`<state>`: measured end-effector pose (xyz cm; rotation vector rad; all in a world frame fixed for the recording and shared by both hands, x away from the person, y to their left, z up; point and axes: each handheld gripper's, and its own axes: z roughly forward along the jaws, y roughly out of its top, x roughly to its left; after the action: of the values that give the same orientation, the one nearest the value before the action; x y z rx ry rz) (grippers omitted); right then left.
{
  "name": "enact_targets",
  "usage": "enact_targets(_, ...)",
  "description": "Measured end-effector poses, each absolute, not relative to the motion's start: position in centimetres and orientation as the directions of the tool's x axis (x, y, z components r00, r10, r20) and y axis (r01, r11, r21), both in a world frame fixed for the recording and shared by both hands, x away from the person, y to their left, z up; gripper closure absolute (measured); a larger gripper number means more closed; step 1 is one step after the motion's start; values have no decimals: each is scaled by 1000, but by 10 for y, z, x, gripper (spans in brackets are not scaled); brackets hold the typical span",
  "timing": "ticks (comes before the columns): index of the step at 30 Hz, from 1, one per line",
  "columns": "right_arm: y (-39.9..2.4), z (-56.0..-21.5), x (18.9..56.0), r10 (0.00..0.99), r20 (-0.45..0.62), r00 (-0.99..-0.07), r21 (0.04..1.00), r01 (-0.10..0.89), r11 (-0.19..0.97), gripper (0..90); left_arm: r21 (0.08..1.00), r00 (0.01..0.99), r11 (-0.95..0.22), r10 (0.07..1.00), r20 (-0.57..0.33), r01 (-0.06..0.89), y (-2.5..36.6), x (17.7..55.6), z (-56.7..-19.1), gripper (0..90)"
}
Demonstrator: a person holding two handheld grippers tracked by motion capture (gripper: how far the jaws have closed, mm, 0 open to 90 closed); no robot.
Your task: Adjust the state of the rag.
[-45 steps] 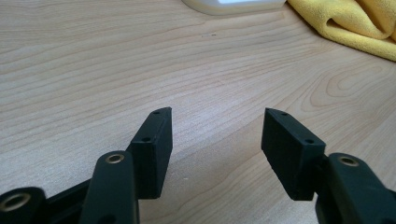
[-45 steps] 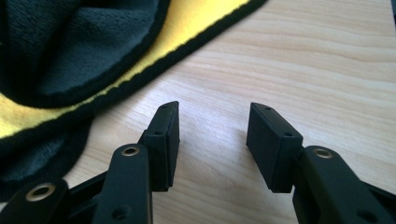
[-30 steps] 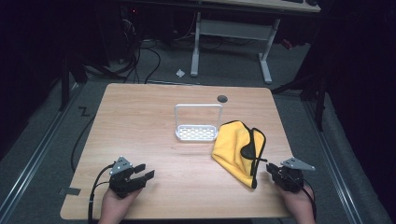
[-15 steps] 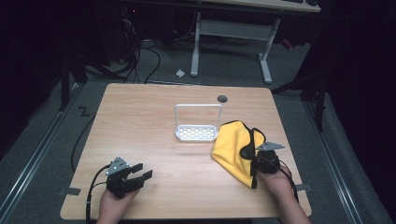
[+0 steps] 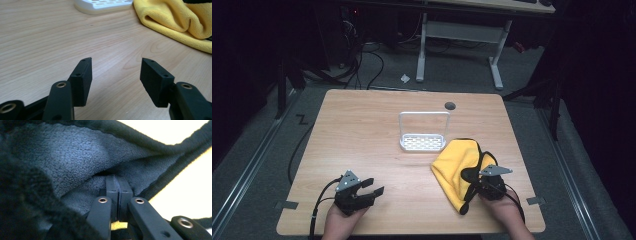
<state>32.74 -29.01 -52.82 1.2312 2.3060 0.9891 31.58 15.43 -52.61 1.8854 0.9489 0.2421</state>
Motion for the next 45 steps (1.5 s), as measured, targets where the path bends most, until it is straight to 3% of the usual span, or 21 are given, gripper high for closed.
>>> enact_targets(8,-271,-528,320,782,13,-623,712,555,431,900,832,723,-271,659,-206,484,133,307,-524,414)
enact_targets(21,-200,-528,308,649,-9,-761,704,456,544,900,836,807,-320,548,-220,446,88,291,-519,357)
enact_targets(28,-158,-529,297,575,-20,-818,701,399,591,900,844,835,-353,519,-182,403,76,283,-515,334)
enact_targets(30,-148,-529,293,555,-28,-831,700,380,604,900,829,828,-373,532,-177,417,75,284,-518,362)
enact_targets(33,-141,-528,290,539,-51,-841,693,359,625,891,815,814,-384,555,-171,434,77,286,-520,526)
enact_targets(34,-141,-528,290,539,-51,-841,693,359,625,891,813,806,-378,566,-176,443,79,287,-521,526)
enact_targets(35,-143,-526,290,537,-27,-843,698,368,614,853,811,797,-369,574,-186,455,82,289,-521,625)
enact_targets(36,-143,-526,290,537,-27,-843,698,368,614,853,808,788,-360,584,-195,467,84,291,-520,625)
enact_targets(38,-154,-517,288,552,4,-834,729,380,569,833,811,766,-329,607,-211,484,91,294,-519,723)
enact_targets(45,-195,-491,287,655,-20,-755,814,368,450,793,830,752,-304,631,-193,468,97,293,-517,774)
